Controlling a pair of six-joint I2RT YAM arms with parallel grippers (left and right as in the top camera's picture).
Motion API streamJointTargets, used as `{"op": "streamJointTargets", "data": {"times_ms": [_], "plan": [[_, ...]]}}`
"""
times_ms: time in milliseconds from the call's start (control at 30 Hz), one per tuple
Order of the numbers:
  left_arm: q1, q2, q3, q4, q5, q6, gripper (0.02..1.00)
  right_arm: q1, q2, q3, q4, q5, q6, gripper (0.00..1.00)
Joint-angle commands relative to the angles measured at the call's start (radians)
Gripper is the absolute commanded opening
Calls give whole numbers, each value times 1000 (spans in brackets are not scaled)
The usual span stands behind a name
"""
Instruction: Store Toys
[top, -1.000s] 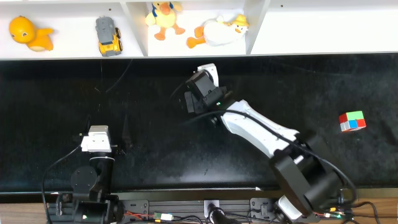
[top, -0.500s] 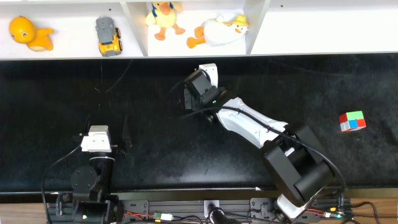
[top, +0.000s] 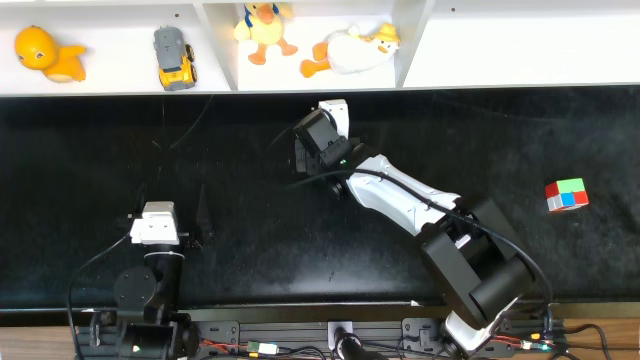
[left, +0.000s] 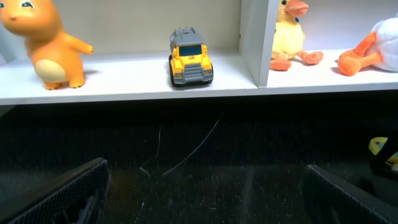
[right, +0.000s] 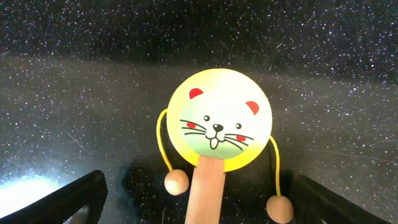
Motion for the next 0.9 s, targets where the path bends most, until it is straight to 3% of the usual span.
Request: {"op": "streamJointTargets", "data": {"times_ms": [33,233,567,600,767,800,900], "plan": [[-8,-13,-5,0,10,23,998,-2,36,10,-31,-60,23,947],[-8,-13,-5,0,10,23,998,-2,64,10,-75,-79,23,941],[-8,-13,-5,0,9,23,998,-1,70,10,-109,-119,23,498],[-8,-13,-5,0,9,23,998,-1,70,10,-108,-125,23,406],[-8,-13,-5,0,10,23,998,-1,70,10,-108,-148,26,180],[-8,-13,-5,0,9,23,998,-1,70,10,-108,-157,26,84],[-8,-13,-5,0,10,23,998,-2,70,10,-108,-168,26,42]]}}
